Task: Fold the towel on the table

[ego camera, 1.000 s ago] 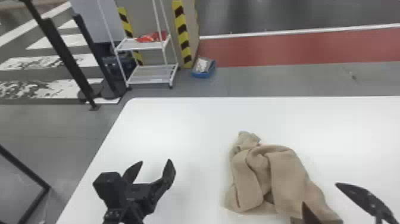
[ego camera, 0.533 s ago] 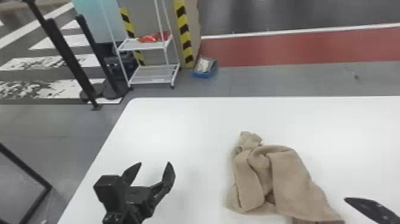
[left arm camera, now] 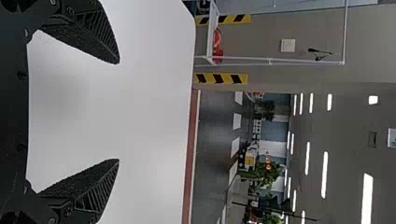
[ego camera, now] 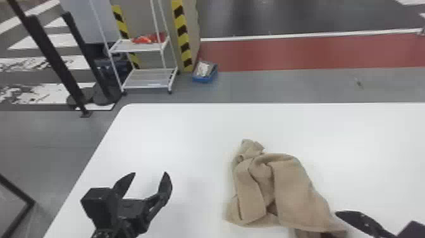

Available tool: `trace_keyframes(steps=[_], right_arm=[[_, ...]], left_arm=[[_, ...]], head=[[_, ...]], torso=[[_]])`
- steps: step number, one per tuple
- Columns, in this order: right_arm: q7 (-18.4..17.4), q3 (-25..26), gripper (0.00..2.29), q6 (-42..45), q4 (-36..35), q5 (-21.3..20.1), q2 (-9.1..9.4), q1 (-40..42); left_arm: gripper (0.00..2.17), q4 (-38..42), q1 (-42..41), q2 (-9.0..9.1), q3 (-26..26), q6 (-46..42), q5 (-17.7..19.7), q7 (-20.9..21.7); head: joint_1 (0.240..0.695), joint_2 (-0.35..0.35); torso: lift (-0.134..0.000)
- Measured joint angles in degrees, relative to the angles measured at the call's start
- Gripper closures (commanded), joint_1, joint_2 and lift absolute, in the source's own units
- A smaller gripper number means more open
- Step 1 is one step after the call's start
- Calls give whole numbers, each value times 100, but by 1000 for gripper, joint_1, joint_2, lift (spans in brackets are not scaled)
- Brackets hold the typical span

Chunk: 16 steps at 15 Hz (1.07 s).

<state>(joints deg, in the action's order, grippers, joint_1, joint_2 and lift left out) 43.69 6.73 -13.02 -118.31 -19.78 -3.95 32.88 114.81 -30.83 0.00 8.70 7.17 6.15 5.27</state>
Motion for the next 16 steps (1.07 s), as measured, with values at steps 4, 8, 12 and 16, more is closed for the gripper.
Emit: trace_keyframes(steps=[4,8,12,16], right_arm=[[71,29,2098,120,33,112,0,-116],[28,-1,2098,248,38,53,40,-176],[-42,-56,2094,233,2,-24,84,-186],[-54,-79,2094,198,0,-93,139,-182]], left_arm=[[194,-72,59,0,15,-15,-24,845],[201,-134,127,0,67,-68,-27,2782],[201,122,152,0,19,784,-151,3865],[201,250,162,0,-312,1491,-464,3978]], head=[[695,120],[695,47],[695,-19],[695,-69]], torso=[[-124],[-124],[-124],[-124]])
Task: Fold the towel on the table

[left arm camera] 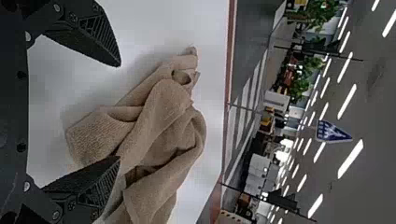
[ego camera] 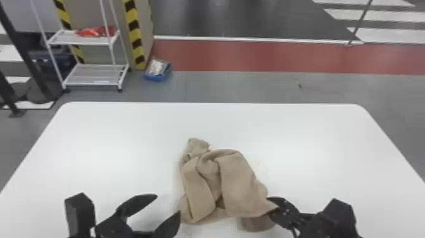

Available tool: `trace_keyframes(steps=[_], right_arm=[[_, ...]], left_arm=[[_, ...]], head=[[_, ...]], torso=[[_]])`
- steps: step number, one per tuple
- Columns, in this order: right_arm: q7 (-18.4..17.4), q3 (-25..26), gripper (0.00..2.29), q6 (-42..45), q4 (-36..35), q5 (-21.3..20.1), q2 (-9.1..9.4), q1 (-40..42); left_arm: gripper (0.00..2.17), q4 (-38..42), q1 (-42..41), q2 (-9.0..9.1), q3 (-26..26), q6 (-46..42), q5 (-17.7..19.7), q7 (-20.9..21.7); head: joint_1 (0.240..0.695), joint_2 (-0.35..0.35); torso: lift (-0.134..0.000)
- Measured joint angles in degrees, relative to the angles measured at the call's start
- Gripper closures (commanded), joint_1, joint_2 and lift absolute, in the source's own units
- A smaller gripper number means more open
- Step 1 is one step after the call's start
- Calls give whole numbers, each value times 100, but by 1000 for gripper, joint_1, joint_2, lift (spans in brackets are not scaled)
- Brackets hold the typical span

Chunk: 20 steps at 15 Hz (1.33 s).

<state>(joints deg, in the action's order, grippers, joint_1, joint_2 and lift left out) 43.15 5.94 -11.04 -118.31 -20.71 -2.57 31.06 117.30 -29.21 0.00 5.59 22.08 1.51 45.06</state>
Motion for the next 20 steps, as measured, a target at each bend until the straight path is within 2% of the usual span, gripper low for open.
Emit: trace_keyframes(steps=[3,7,9,12,13,15,17,20], right_arm=[[-25,-6,2094,0,-6,-20,11,5],[-61,-35,2094,0,0,-29,19,-1],[-61,-41,2094,0,1,-29,20,-3],[-65,-47,2094,0,1,-25,25,-3],[-68,-36,2094,0,1,-22,24,-3],[-37,19,2094,2,-1,-24,6,-5],[86,179,2094,9,-23,-65,-87,-83],[320,371,2094,-496,-241,-405,-568,-384]], left_arm=[[201,55,28,0,-222,601,-102,33],[262,67,57,0,-505,731,-199,-69],[738,19,89,0,-707,697,-317,-277],[1737,-52,158,0,-855,573,-461,-404],[1912,-58,171,0,-853,546,-483,-504],[1916,-30,176,0,-748,544,-491,-732],[1916,138,167,0,-470,575,-470,-744],[1916,709,223,0,127,974,-361,-562]], head=[[695,-97],[695,-134],[695,-146],[695,-161],[695,-160],[695,-138],[695,-121],[695,-106]], torso=[[-124],[-124],[-124],[-124],[-124],[-124],[-124],[-124]])
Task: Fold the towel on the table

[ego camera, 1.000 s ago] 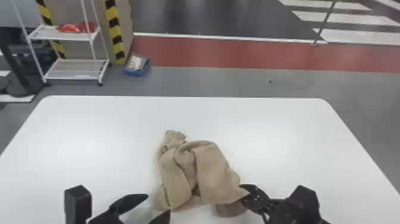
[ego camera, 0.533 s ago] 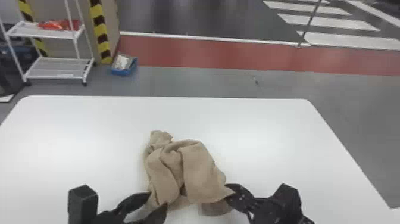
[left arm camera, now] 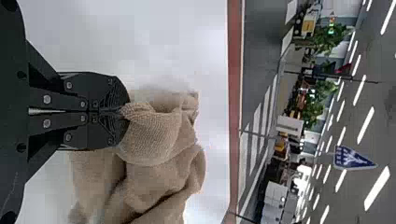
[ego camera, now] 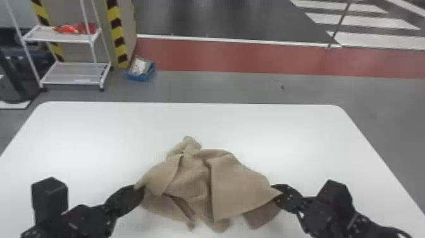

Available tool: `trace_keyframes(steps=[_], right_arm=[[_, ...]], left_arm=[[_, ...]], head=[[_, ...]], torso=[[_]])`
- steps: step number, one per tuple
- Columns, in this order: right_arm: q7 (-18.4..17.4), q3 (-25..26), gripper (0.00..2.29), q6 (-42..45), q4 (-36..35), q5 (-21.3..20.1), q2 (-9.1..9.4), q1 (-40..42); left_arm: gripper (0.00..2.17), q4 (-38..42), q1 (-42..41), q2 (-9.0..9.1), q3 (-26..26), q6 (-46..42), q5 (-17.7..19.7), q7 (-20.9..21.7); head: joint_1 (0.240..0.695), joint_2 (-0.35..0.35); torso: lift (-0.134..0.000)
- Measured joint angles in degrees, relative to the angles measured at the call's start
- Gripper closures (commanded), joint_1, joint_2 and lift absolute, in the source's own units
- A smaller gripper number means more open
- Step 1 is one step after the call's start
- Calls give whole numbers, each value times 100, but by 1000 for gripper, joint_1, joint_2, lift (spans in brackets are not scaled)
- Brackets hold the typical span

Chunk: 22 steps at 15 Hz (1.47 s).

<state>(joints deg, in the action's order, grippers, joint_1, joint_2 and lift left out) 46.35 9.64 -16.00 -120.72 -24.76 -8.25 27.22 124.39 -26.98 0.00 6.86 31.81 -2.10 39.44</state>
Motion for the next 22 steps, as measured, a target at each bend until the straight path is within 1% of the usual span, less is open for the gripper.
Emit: trace_keyframes(steps=[2,4,5,6,7,8,9,10,11,12,14,15,16,17,18,20,21,22], right_arm=[[179,-26,2094,-445,-314,-263,-244,-125],[427,-193,2094,-968,-631,-591,-566,-258],[493,-297,2094,-1229,-747,-850,-762,-329],[475,-400,2094,-1456,-807,-1234,-928,-409],[380,-486,2094,-1596,-820,-1627,-1037,-476],[232,-566,2057,-1691,-811,-2001,-1129,-531],[156,-607,1774,-1739,-786,-2183,-1184,-552],[111,-636,1021,-1787,-763,-2265,-1220,-550],[100,-655,174,-1877,-754,-2275,-1234,-521],[113,-680,-1,-2002,-753,-2253,-1235,-489],[263,-741,-1,-2336,-770,-2236,-1234,-451],[331,-756,36,-2473,-780,-2247,-1235,-427],[350,-766,46,-2550,-787,-2262,-1236,-406],[351,-771,46,-2612,-806,-2270,-1235,-376],[351,-760,46,-2668,-836,-2271,-1224,-336],[420,-606,46,-2854,-958,-2242,-1183,-186],[458,-448,46,-2938,-1042,-2140,-1149,-99],[495,-257,46,-3007,-1143,-1934,-1098,-26]], left_arm=[[1916,364,59,0,230,386,21,161],[1916,656,74,0,312,668,-21,270],[1912,753,75,0,318,781,-56,300],[1912,794,94,0,318,845,-108,310],[1916,803,146,0,318,882,-169,313],[1912,798,236,0,321,930,-242,338],[1916,769,323,0,327,969,-313,380],[1912,710,419,0,327,1004,-414,426],[1912,623,506,0,314,1023,-533,443],[1912,526,592,0,286,1063,-654,459],[1909,393,721,0,225,1255,-838,504],[1851,339,761,0,198,1309,-902,512],[1116,293,790,0,180,1327,-937,509],[56,239,816,0,162,1336,-957,491],[-2,200,821,0,148,1337,-953,436],[19,165,816,0,149,1325,-901,118],[33,165,811,0,184,1319,-841,-56],[33,173,810,0,241,1316,-760,-161]], head=[[695,-102],[695,-100],[695,-103],[695,-113],[695,-146],[695,-160],[695,-170],[695,-173],[695,-174],[695,-174],[695,-176],[695,-178],[695,-181],[695,-183],[695,-185],[695,-191],[695,-193],[695,-194]], torso=[[-124],[-124],[-124],[-124],[-124],[-124],[-124],[-124],[-124],[-124],[-124],[-124],[-124],[-124],[-124],[-124],[-124],[-124]])
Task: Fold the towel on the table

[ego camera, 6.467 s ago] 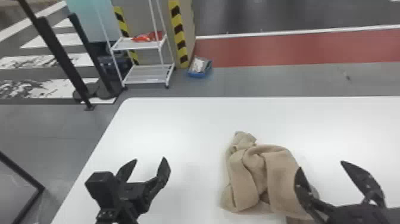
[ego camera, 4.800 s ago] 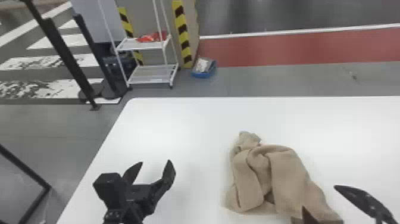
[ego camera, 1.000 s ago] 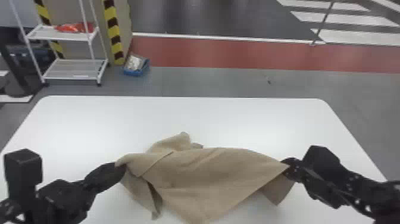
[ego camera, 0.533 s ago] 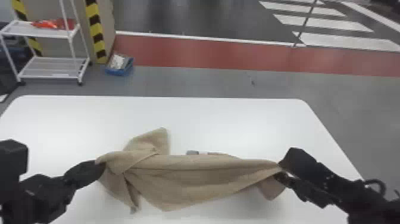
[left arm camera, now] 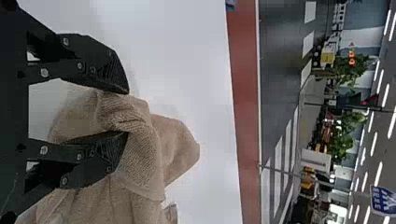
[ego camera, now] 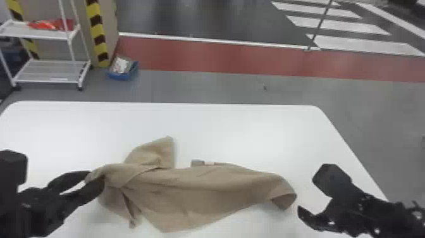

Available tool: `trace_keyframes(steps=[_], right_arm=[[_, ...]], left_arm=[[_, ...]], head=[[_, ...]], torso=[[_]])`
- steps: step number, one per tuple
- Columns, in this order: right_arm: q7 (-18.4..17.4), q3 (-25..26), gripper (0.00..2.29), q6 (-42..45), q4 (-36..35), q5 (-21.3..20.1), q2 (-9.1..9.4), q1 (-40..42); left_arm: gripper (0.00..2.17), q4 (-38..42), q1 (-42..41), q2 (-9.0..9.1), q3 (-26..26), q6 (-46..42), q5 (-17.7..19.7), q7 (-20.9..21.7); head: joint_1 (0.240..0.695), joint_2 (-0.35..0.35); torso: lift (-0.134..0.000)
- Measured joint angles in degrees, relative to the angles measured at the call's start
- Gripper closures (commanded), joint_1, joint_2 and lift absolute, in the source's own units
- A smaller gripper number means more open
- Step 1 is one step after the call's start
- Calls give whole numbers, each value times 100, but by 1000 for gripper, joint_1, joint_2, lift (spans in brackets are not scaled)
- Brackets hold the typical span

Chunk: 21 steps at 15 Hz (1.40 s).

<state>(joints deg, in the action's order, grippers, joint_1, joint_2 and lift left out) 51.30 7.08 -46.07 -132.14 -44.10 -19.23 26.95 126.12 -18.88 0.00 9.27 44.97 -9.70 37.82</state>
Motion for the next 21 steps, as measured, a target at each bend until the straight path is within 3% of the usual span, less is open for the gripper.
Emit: trace_keyframes(steps=[2,4,8,11,16,21], right_arm=[[34,561,49,-79,-235,759,182,130],[13,960,60,-136,-310,1186,297,179],[12,1389,66,-517,-303,1319,390,210],[20,1592,66,-770,-228,1334,402,220],[37,1638,66,-930,-223,1329,389,238],[105,1618,66,-961,-146,1334,385,225]], left_arm=[[33,51,0,0,179,-1,198,-47],[63,73,-1,0,351,-1,328,37],[319,154,-113,0,653,177,456,929],[329,341,-347,0,465,868,456,1294],[333,349,-491,0,-386,1517,217,708],[333,374,-476,0,-683,1588,271,153]], head=[[695,-190],[695,-194],[695,-247],[695,-341],[695,-350],[695,-350]], torso=[[-124],[-124],[-124],[-124],[-124],[-124]])
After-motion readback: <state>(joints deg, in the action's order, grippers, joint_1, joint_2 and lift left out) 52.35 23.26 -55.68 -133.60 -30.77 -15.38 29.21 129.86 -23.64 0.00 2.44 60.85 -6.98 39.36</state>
